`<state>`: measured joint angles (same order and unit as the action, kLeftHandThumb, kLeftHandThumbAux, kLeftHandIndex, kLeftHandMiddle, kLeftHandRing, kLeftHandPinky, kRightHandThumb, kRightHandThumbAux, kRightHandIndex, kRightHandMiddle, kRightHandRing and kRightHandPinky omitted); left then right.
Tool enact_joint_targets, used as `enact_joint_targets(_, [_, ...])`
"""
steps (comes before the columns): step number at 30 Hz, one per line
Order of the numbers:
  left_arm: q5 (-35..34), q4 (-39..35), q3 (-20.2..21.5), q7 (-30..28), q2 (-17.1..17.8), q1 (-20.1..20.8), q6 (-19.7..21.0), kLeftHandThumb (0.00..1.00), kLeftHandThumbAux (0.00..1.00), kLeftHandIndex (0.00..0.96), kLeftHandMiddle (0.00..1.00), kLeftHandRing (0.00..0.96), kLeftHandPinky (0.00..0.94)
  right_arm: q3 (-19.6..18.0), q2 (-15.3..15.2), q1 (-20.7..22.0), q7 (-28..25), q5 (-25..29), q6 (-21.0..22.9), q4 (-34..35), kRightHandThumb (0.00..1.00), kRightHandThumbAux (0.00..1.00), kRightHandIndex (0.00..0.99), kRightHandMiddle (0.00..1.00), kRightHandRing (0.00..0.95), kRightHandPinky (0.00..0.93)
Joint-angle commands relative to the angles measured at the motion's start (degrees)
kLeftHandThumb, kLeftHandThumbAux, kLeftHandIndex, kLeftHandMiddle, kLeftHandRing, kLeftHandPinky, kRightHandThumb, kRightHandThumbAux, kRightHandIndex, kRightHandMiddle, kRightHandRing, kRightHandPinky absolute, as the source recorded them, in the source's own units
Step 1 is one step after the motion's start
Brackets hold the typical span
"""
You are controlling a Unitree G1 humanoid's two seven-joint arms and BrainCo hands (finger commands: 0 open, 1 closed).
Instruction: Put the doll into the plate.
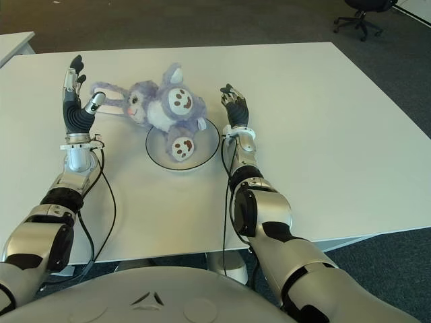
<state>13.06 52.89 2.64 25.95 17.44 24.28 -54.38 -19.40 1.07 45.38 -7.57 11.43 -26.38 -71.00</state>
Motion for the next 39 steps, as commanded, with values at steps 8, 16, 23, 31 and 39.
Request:
enact_joint_targets(8, [-2.1, 7.6, 0.7, -2.4, -3.9, -4.7, 2.4, 0.000, 0.390, 0.000, 0.040, 0.046, 0.048, -1.3, 0.5, -4.5, 0.1, 0.8, 2.4, -3.0, 0.689, 0.737, 0.397, 0.103, 0.075, 0.095])
enact_joint_targets(16, [-3.2, 7.9, 0.6, -5.5, -4.2, -2.5, 4.5, 0.000, 0.430, 0.000, 0.044, 0.048, 0.056, -1.7, 0.6, -4.4, 0.0, 0.7, 2.6, -3.1, 0.689, 0.736, 0.397, 0.107, 0.078, 0.092])
enact_joint_targets(23, [-2.6, 7.6, -0.3, -7.0, -4.3, -1.4, 6.2, 0.000, 0.452, 0.000, 0.056, 0.055, 0.052, -1.9, 0.8, -4.2, -0.4, 0.7, 2.9, -3.2, 0.688, 0.736, 0.397, 0.108, 0.079, 0.092])
enact_joint_targets(31, [-2.6, 7.4, -0.8, -8.8, -4.5, -0.2, 8.8, 0.000, 0.472, 0.000, 0.053, 0.059, 0.060, -2.3, 1.2, -4.0, -0.6, 0.8, 3.3, -3.2, 0.689, 0.736, 0.397, 0.105, 0.080, 0.092])
enact_joint_targets(39, [-3.2, 7.3, -0.8, -11.1, -5.1, 0.5, 10.9, 0.000, 0.478, 0.000, 0.051, 0.060, 0.055, -2.4, 1.4, -3.8, -0.5, 0.7, 3.5, -3.2, 0.689, 0.736, 0.397, 0.103, 0.077, 0.091])
